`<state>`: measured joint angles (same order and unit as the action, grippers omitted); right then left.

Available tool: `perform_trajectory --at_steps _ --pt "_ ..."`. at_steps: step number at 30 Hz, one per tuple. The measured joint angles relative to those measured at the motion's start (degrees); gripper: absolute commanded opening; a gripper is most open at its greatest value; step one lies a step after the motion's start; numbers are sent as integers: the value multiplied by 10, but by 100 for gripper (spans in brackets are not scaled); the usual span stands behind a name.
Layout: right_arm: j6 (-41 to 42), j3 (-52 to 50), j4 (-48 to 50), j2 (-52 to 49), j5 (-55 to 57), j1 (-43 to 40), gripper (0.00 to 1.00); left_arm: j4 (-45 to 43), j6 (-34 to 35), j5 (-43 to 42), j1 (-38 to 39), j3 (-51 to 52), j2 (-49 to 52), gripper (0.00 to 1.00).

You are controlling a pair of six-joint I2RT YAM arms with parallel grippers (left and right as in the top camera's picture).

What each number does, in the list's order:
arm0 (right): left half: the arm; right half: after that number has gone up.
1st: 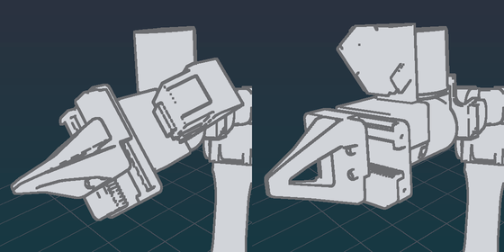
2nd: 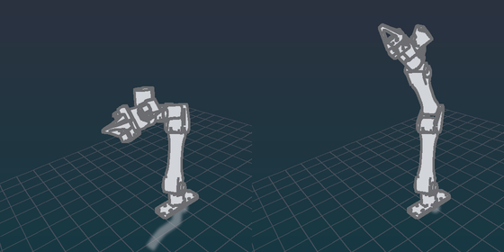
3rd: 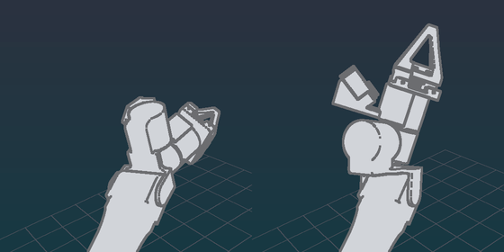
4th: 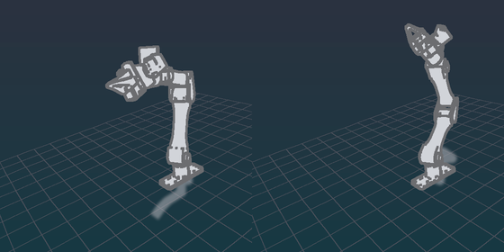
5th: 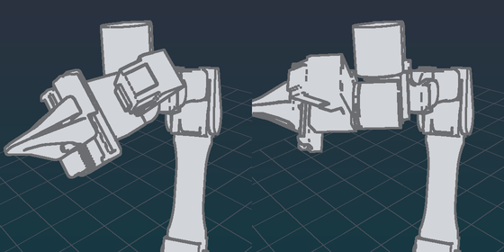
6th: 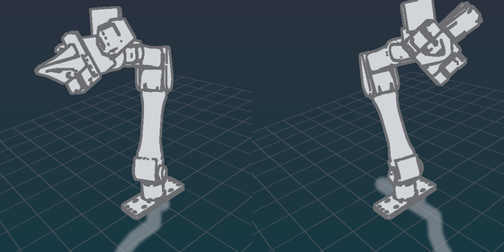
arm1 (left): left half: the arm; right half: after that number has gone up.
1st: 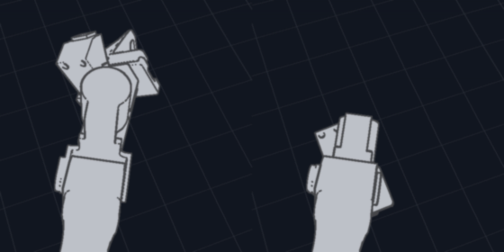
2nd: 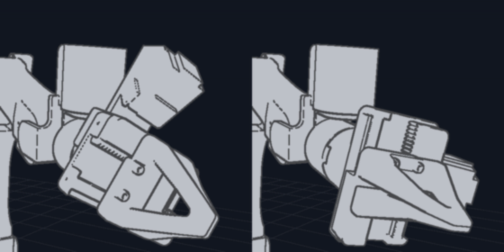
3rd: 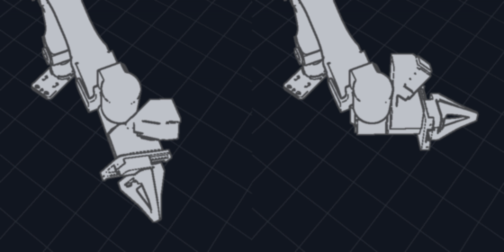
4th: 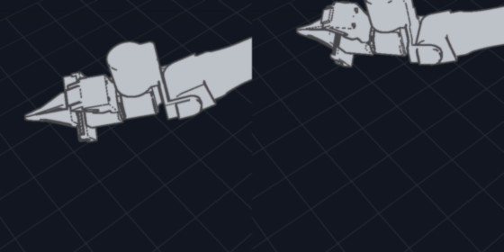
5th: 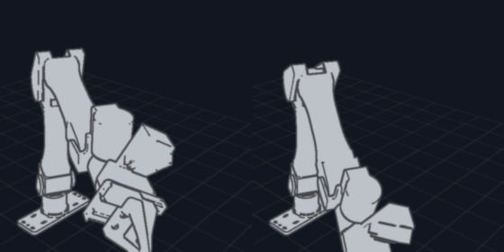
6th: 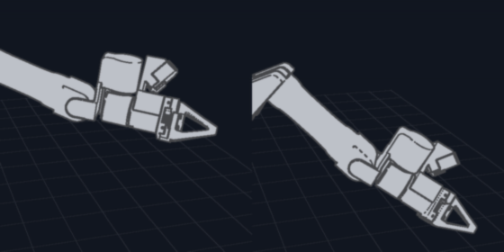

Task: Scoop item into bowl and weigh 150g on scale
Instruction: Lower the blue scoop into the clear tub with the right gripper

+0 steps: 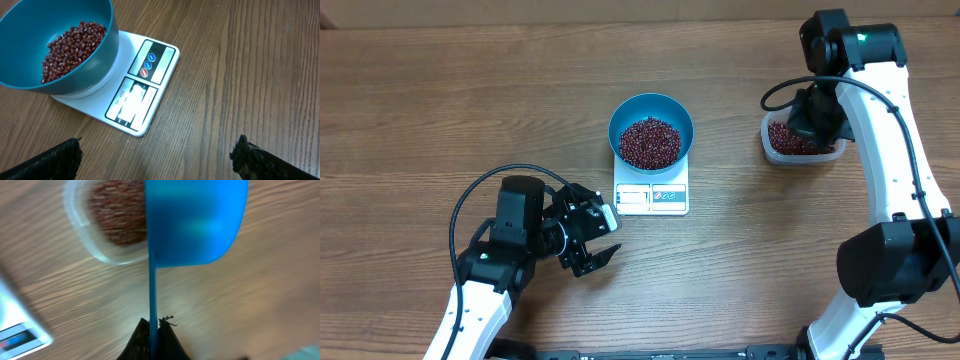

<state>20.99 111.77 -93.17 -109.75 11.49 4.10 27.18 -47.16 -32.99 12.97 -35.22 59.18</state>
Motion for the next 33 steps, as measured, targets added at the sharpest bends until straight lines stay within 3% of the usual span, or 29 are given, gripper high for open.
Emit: perform_trajectory --at_steps 7,23,33 --pt "15 0 26 0 -95 -15 4 0 0 0 0 0 0 99" --pt "77 -87 101 1 -176 -51 4 0 0 0 0 0 0 100" --pt "88 -90 119 1 -181 -51 24 0 0 0 0 0 0 100"
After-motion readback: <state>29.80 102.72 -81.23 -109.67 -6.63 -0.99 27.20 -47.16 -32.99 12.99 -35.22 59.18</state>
